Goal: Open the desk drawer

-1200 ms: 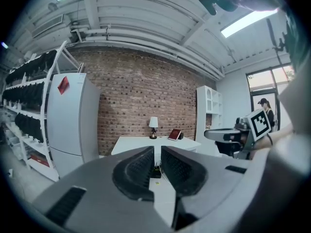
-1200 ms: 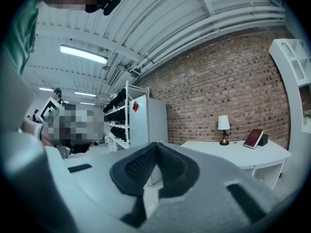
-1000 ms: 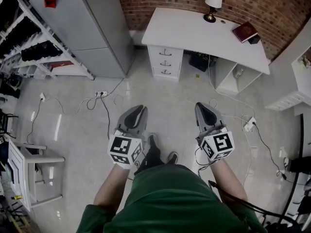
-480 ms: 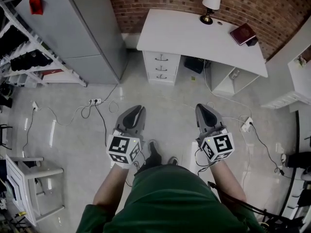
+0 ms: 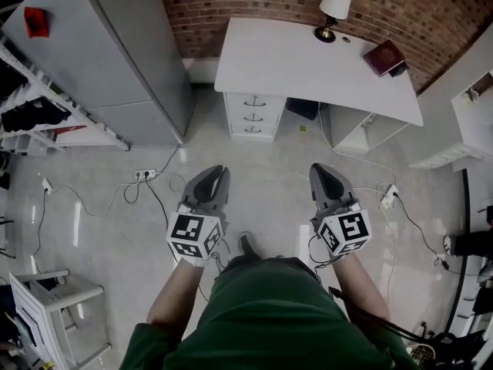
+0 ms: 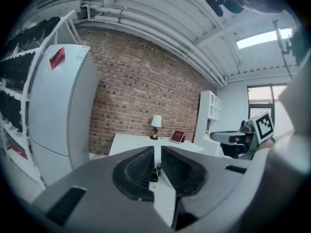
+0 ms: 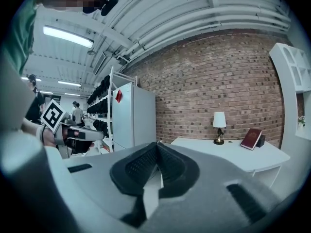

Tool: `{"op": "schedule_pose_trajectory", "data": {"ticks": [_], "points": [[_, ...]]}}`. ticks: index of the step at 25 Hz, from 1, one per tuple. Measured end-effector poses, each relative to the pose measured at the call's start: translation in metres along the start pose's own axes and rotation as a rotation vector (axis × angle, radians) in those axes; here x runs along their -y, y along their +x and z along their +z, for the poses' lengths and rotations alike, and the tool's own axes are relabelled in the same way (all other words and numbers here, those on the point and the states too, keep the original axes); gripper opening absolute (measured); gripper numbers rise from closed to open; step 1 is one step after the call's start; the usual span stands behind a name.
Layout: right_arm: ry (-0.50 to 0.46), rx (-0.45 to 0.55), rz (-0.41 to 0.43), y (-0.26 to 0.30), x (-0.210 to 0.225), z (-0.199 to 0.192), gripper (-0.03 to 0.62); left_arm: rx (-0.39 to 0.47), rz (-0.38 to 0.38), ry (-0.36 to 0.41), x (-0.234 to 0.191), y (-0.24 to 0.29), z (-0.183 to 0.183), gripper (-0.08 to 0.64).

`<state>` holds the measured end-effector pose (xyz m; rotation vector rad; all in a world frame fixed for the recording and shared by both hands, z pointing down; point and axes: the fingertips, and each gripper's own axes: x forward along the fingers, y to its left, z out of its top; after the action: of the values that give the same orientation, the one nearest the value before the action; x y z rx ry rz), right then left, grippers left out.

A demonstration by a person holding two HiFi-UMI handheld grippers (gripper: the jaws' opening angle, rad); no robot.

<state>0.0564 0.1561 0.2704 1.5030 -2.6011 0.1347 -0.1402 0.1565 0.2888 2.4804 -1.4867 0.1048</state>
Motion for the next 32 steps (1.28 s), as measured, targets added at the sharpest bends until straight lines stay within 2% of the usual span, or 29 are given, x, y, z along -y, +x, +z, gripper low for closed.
{"op": "schedule_pose_trajectory", "data": {"ticks": [7, 18, 27, 32], "points": [[-0.008, -0.032, -0.019, 0.026, -0.010, -0.002, 0.002, 0.004, -0.014, -0.038, -0.037, 0.014, 0.002, 0.040], [0.025, -0.058, -0.015, 0.059, 0.007, -0.013, 0.002, -0.020, -0.007, -0.053, -0.055, 0.040, -0.004, 0.040], [0.036, -0.035, 0.041, 0.107, 0.034, -0.009, 0.002, -0.023, 0.057, -0.038, -0.077, 0.074, 0.006, 0.040], [0.048, -0.046, 0.061, 0.134, 0.072, -0.011, 0.002, -0.049, 0.076, -0.044, -0.077, 0.118, 0.003, 0.040]]}}
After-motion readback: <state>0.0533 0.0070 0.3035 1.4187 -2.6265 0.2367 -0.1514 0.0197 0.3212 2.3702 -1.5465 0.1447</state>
